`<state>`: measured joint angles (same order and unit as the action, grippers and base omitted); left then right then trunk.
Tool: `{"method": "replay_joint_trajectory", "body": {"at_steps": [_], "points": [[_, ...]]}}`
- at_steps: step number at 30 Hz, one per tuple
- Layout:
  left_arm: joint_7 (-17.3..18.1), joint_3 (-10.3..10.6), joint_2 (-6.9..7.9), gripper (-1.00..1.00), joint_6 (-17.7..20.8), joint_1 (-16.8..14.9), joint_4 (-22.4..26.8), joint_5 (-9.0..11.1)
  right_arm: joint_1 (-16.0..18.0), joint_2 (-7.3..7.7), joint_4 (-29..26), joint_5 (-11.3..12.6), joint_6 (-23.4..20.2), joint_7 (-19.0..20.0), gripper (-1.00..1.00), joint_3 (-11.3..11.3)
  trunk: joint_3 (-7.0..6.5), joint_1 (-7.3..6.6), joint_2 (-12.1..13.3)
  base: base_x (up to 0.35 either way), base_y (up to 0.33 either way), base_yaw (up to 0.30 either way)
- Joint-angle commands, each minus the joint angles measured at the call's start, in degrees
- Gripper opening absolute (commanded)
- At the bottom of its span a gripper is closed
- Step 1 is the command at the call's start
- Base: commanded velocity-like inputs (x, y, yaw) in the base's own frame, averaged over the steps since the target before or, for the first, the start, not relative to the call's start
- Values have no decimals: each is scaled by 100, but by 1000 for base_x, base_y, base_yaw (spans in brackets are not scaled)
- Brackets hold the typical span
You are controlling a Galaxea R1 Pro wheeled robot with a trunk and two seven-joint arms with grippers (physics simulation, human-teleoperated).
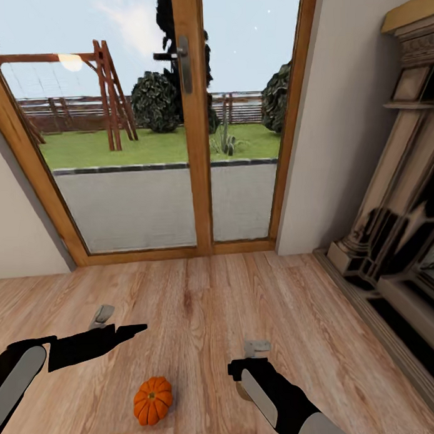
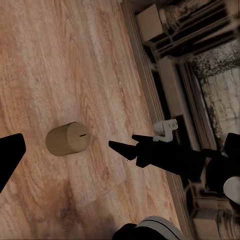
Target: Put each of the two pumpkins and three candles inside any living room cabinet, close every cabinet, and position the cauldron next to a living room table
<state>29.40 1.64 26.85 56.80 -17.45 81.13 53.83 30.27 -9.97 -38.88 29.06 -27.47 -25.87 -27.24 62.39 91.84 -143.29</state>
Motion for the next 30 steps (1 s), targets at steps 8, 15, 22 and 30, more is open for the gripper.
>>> {"method": "replay_joint_trajectory", "body": {"at_steps": [8, 15, 22, 30], "points": [[311, -2, 5, 100, 14, -4, -31, -27, 7, 4, 0, 56, 1, -46, 100, -27, 183, 19, -13, 0, 0, 0], [721, -4, 16, 100, 15, -4, -52, -39, 6, 4, 0, 56, 5, -41, 100, -27, 338, 37, -23, 0, 0, 0], [1186, -6, 22, 100, 14, -4, -70, -88, 6, 1, 2, 56, 22, -40, 100, -27, 493, 55, -32, 0, 0, 0], [1216, -7, 22, 100, 14, -4, -71, -75, 6, -3, 3, 56, 35, -40, 100, -27, 671, 76, -43, 0, 0, 0]]}}
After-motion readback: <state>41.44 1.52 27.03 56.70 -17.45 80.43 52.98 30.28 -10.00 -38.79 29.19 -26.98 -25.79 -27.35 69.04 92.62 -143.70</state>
